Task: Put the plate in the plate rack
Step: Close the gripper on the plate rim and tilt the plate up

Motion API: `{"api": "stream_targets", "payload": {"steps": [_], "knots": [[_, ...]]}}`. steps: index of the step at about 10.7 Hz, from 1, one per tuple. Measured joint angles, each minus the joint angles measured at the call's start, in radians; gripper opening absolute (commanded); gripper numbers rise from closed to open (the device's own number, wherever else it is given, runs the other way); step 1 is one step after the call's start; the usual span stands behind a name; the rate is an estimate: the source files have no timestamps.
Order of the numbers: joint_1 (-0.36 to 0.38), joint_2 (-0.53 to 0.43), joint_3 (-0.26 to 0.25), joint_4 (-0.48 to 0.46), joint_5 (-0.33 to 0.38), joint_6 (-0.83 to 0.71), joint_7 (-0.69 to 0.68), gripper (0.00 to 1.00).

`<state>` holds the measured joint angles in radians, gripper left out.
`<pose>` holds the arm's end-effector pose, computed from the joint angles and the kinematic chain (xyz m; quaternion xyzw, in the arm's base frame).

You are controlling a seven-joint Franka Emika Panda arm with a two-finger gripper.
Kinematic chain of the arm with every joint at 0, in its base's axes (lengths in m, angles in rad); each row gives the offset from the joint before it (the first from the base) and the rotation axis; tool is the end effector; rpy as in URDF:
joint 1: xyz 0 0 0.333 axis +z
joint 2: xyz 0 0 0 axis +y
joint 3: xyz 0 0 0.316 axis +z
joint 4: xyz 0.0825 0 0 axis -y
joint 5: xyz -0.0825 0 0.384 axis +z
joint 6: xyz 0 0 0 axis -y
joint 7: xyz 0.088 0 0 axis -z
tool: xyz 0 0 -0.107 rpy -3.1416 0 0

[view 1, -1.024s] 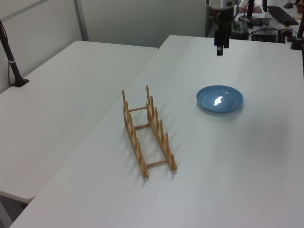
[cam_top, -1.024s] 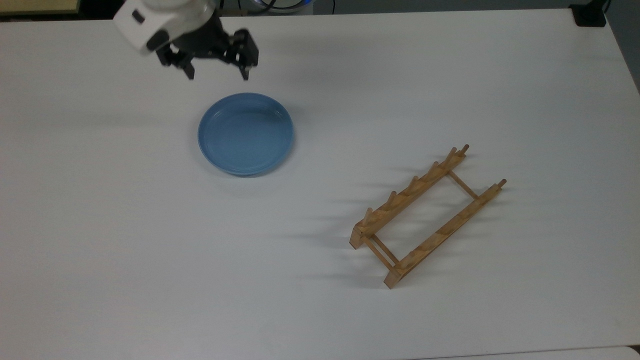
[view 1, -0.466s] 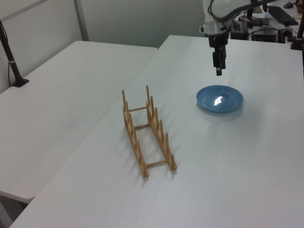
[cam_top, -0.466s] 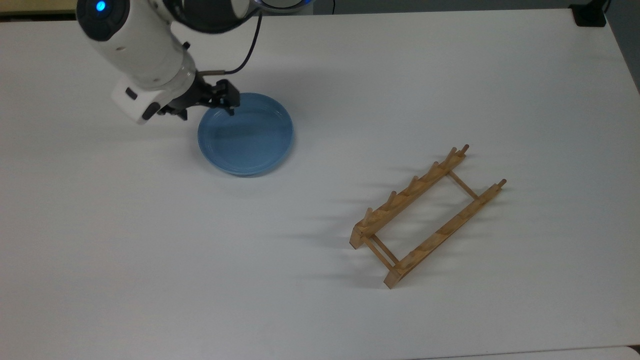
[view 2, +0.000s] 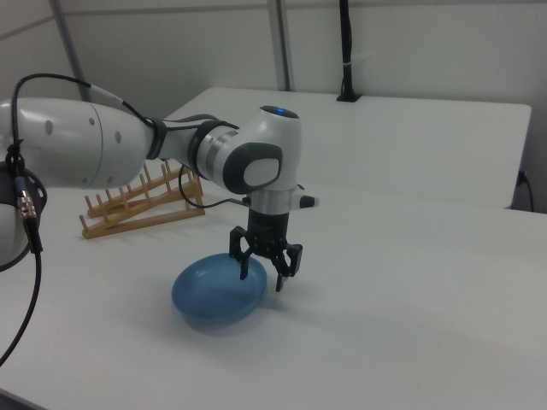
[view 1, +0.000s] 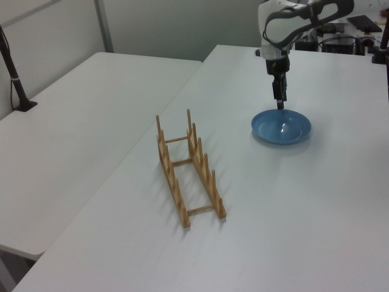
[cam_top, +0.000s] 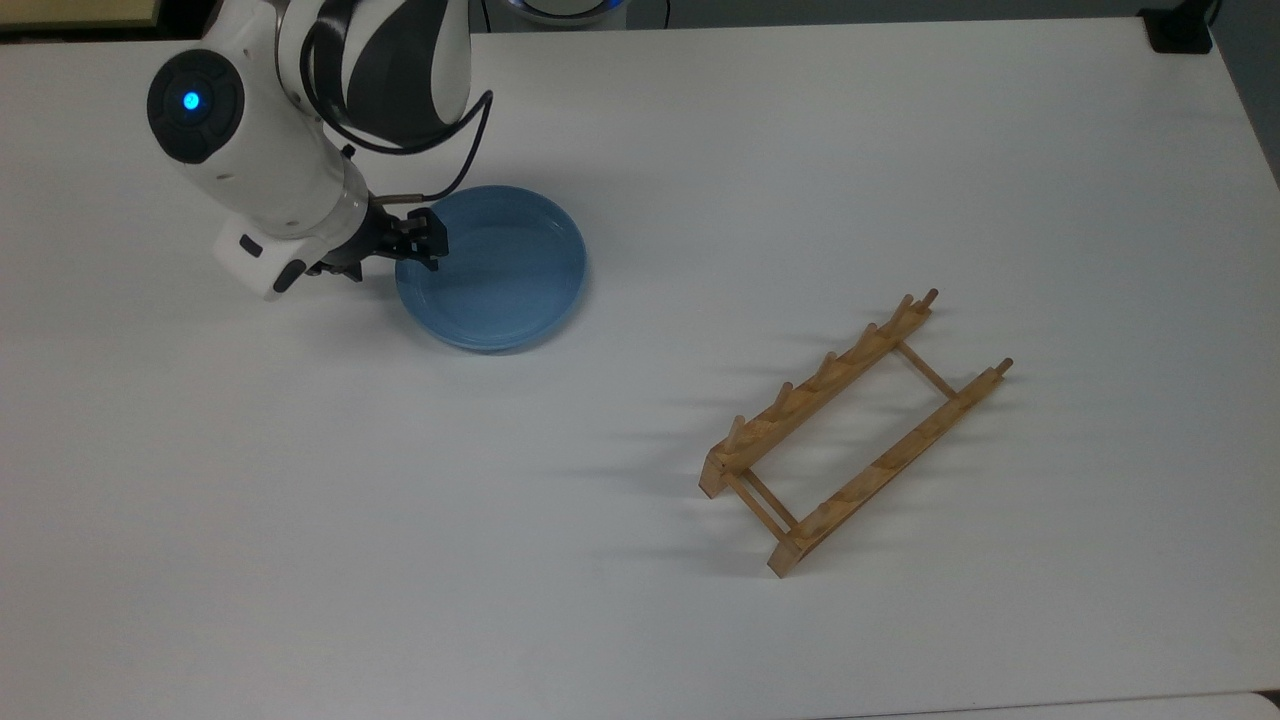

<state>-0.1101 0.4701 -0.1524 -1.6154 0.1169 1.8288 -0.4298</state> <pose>0.6325 -0.1489 0.3372 -0.9899 -0.0648 0.1109 0.0602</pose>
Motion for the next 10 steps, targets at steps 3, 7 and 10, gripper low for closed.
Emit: {"api": "stream_targets", "payload": {"steps": [3, 7, 10], "knots": [[0.000, 0.008, -0.006, 0.000, 0.000, 0.003, -0.021, 0.56], [0.013, 0.020, -0.006, -0.003, 0.001, 0.044, -0.022, 0.45], [0.024, 0.031, -0.006, -0.006, 0.001, 0.052, -0.022, 0.26]]}}
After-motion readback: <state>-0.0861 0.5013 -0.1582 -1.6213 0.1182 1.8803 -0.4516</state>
